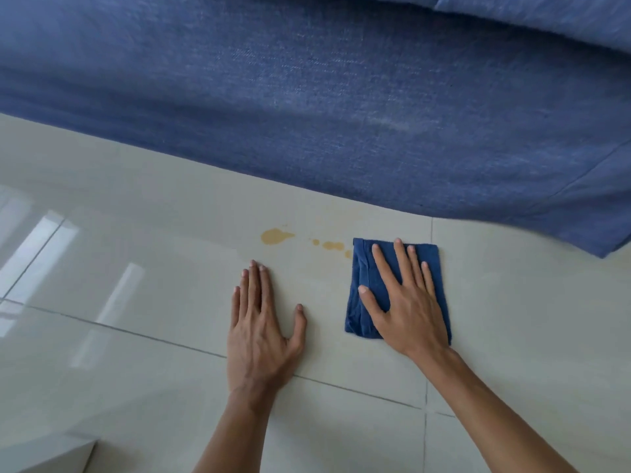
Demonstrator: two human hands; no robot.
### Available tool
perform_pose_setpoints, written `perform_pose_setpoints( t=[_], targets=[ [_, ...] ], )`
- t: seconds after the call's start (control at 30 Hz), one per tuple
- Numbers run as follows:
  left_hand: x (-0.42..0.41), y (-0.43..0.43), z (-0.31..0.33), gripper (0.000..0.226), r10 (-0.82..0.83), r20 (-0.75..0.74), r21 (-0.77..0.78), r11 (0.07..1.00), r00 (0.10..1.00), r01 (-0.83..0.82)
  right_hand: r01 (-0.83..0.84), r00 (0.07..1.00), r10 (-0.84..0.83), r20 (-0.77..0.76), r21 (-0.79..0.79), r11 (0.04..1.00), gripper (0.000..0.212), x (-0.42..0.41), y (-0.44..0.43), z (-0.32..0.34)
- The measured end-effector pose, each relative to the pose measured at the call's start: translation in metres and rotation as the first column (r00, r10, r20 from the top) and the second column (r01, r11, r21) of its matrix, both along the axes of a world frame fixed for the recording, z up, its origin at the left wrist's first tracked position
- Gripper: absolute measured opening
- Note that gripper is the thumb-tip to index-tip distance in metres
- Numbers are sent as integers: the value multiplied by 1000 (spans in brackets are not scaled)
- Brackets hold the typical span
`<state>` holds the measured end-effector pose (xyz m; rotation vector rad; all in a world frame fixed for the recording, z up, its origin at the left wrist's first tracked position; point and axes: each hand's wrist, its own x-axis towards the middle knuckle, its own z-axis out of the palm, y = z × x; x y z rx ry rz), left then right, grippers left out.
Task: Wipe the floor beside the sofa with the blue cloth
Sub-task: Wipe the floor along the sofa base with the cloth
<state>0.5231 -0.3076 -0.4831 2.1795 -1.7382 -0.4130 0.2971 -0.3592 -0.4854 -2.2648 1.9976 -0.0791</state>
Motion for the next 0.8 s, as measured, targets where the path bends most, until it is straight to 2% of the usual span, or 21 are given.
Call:
perform_pose_setpoints(
  t=[0.2, 0.33, 0.4, 0.5, 0.57, 0.73, 0.8],
  targets=[
    [1, -1, 2, 83, -11, -2, 11, 1000, 1000, 11, 156, 987, -155, 42, -21, 988, 75, 18, -56, -5],
    [2, -1, 1, 82, -20, 2, 6, 1000, 1000, 20, -3, 1000, 2, -6, -20, 1000, 73, 13, -16, -2],
    [2, 0, 1, 82, -24, 10, 11, 1000, 1000, 23, -51, 999, 51, -2, -10, 999, 73, 4, -31, 0],
    [0, -1, 1, 82, -18, 9, 8, 1000, 1000, 18, 72, 997, -71, 18, -25, 997, 73, 12, -68, -1],
    [1, -1, 2, 82, -20, 11, 19, 1000, 1000, 20, 134, 990, -133, 38, -18, 991, 72, 27, -63, -2],
    [2, -1, 0, 83, -23, 20, 18, 1000, 1000, 23, -100, 994, 99, 42, 27, 995, 71, 11, -24, 3],
    [2, -1, 0, 82, -25, 22, 18, 1000, 999, 25, -73, 997, 73, 37, -3, 997, 72, 5, -47, 5]
  ],
)
